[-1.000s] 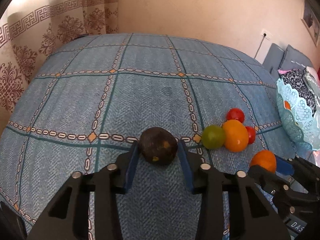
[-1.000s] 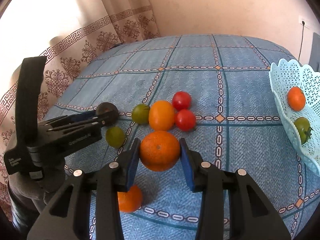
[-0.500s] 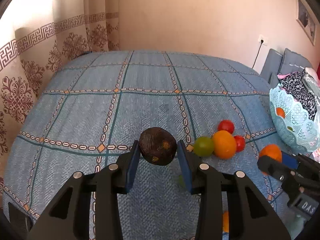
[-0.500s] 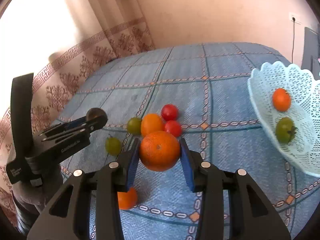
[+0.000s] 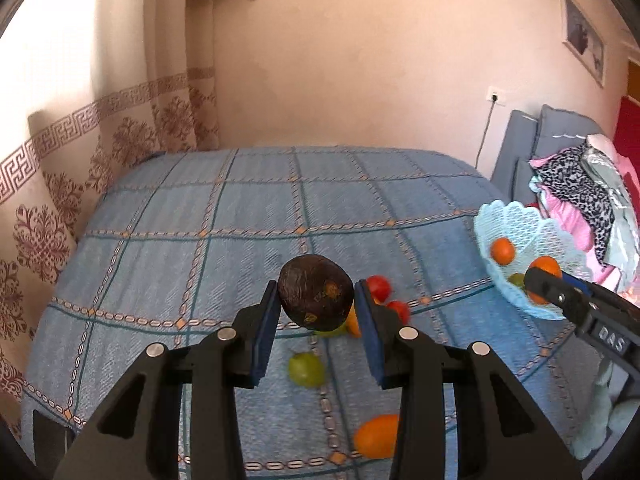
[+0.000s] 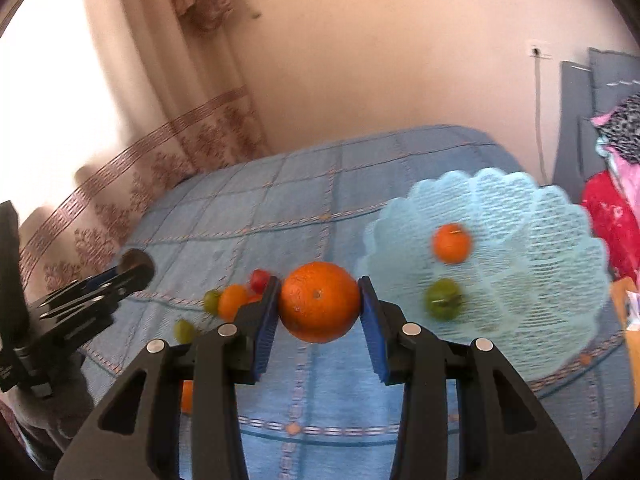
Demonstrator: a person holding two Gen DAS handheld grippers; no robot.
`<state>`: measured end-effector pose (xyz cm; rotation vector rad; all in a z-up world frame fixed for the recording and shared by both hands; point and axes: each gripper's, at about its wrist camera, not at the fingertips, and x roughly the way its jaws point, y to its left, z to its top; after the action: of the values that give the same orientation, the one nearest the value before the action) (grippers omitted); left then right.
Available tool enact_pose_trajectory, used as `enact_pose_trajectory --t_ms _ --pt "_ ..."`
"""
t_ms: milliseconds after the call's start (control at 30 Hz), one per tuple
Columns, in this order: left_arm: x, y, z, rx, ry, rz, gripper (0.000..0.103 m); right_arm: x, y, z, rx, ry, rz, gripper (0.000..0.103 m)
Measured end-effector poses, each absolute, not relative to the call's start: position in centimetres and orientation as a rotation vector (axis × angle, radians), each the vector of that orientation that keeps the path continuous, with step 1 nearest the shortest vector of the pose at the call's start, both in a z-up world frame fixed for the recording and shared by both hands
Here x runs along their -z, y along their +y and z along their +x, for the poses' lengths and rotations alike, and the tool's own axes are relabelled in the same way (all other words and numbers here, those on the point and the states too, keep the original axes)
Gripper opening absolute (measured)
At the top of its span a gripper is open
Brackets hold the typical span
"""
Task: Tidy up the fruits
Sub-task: 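Carry both fruits to the blue basket and release them inside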
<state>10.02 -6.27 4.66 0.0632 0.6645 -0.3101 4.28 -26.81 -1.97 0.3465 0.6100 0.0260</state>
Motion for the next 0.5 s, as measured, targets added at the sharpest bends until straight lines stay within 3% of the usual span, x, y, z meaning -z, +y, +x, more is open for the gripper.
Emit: enact_pose_trajectory --t_ms 500 --pt "-6.0 -13.0 8.6 0.44 0.658 0.124 0.038 3.1 -35.6 1.9 0.175 0.589 0.447 0.04"
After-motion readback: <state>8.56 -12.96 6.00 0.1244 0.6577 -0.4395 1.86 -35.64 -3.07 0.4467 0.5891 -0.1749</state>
